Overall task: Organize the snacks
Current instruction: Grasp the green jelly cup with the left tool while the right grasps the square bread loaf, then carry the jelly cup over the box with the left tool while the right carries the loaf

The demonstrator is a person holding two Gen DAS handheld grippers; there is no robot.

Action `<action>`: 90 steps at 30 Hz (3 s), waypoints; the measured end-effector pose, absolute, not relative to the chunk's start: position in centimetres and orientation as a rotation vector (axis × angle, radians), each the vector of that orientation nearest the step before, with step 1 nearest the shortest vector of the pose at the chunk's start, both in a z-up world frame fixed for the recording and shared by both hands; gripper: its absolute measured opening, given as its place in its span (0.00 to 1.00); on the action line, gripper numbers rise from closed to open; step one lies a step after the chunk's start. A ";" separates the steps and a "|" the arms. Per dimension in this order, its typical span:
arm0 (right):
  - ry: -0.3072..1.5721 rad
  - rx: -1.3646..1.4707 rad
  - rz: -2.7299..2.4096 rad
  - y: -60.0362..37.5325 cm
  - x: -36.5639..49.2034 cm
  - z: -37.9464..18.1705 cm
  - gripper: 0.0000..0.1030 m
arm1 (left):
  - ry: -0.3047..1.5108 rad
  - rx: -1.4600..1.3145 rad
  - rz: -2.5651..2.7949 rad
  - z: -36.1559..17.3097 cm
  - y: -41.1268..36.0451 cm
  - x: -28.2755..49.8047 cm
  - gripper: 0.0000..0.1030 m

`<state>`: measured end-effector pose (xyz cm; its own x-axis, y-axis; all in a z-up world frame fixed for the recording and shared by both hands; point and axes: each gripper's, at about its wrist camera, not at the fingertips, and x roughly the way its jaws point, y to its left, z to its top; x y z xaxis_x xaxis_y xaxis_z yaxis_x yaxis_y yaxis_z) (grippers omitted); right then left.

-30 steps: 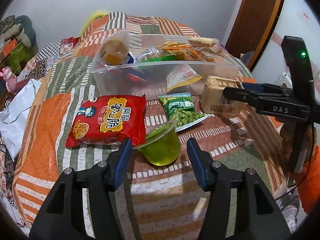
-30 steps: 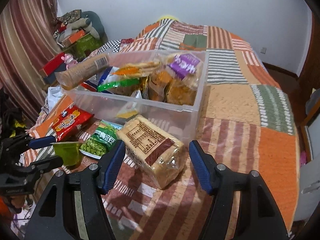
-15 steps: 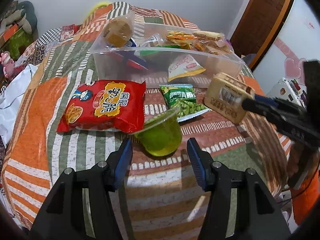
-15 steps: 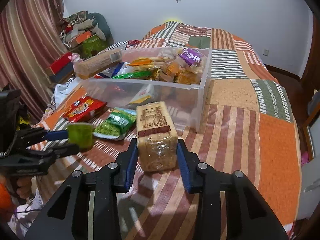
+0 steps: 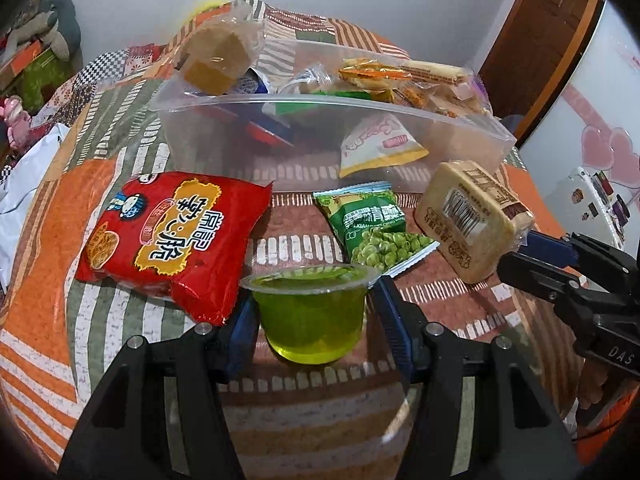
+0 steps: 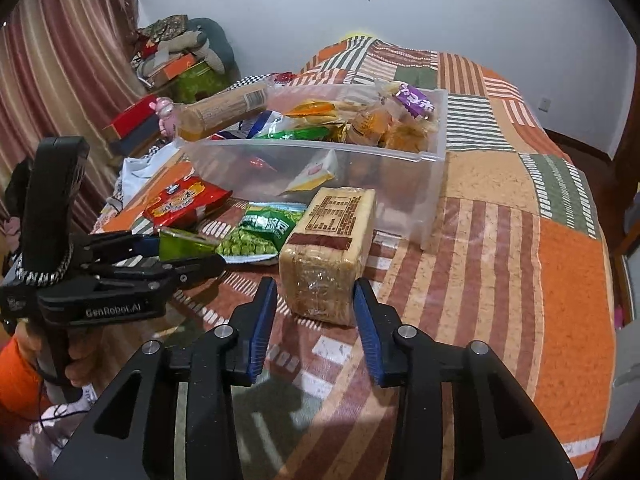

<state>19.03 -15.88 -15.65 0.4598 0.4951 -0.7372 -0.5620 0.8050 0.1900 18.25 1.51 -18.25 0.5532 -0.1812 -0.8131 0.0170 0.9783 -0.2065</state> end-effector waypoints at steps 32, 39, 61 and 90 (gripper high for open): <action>0.722 -0.029 0.616 -16.7 18.1 -11.7 0.33 | 0.814 -0.173 -0.163 -12.5 1.0 16.1 0.46; 0.662 -0.010 0.618 -16.6 18.5 -10.0 0.33 | 0.767 -0.194 -0.162 -10.8 1.3 17.0 0.46; 0.565 0.040 0.614 -15.0 22.1 -7.3 0.33 | 0.716 -0.215 -0.118 -8.7 1.8 22.2 0.46; 0.594 -0.004 0.585 -14.3 25.0 -9.2 0.33 | 0.829 -0.187 -0.085 -12.3 0.7 27.8 0.46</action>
<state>24.96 -14.25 -9.25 0.6721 0.5182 -0.5288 -0.5207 0.8386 0.1600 27.84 0.70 -12.25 0.6735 -0.1480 -0.7242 0.0018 0.9801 -0.1985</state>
